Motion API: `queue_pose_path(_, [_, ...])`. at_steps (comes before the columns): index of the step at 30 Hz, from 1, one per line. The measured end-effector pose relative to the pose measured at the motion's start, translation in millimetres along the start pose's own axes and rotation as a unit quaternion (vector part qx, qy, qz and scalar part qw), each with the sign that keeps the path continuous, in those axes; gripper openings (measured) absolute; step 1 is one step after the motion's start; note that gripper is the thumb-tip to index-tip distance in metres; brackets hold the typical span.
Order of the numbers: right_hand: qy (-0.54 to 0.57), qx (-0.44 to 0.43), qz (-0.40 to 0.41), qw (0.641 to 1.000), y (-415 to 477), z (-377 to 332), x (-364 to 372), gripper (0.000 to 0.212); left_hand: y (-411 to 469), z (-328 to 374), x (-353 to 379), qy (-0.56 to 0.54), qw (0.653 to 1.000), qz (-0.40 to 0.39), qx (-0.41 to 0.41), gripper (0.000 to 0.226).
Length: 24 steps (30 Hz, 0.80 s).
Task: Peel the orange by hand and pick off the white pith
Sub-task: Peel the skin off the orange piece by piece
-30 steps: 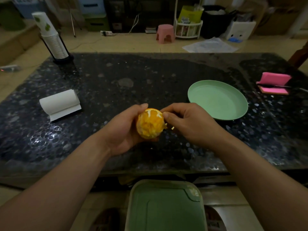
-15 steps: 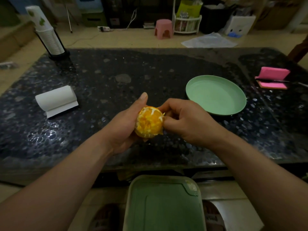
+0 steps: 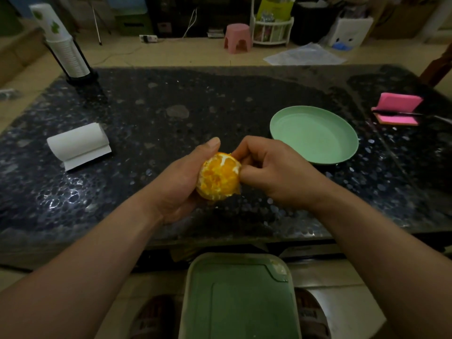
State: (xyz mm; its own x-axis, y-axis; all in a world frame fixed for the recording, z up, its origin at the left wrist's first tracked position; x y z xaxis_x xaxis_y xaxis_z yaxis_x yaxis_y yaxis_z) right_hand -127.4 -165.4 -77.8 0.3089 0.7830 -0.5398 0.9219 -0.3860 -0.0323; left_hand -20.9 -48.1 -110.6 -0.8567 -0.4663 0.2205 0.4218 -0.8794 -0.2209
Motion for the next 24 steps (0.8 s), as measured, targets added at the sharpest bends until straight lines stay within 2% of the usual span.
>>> queue_pose_path(9, [0.103, 0.007, -0.048, 0.993, 1, 3, -6, 0.015, 0, -5, -4, -0.04, 0.999, 0.01, -0.021, 0.051])
queue_pose_path(15, [0.131, 0.008, -0.045, 0.99, 1, 7, -15, 0.02, -4, -5, 6, -0.075, 0.996, -0.053, -0.023, 0.053])
queue_pose_path(18, [0.157, 0.023, -0.032, 0.987, -1, 7, -18, 0.02, 1, -2, -2, -0.092, 0.995, -0.033, -0.018, 0.059])
queue_pose_path(20, [0.154, 0.026, -0.03, 0.987, -2, 7, -15, 0.023, 3, -2, -8, -0.085, 0.996, -0.017, -0.018, 0.06])
queue_pose_path(24, [0.111, 0.038, -0.023, 0.993, 0, 11, -10, 0.014, 2, -2, -9, -0.078, 0.997, -0.003, -0.019, 0.061])
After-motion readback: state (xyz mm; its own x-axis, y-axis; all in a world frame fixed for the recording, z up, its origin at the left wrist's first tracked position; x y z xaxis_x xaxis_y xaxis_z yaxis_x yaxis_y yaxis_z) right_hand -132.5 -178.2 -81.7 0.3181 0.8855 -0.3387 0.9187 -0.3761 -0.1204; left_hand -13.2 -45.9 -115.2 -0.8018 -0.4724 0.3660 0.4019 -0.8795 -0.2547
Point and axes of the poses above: each hand's wrist, its own y-axis towards the middle knuckle, its own x-axis out of the palm, z = x × y, the point moved 6 cm from there along y, towards the middle knuckle, and after that the axes turned 4 degrees about x, right-handed, at the moved point
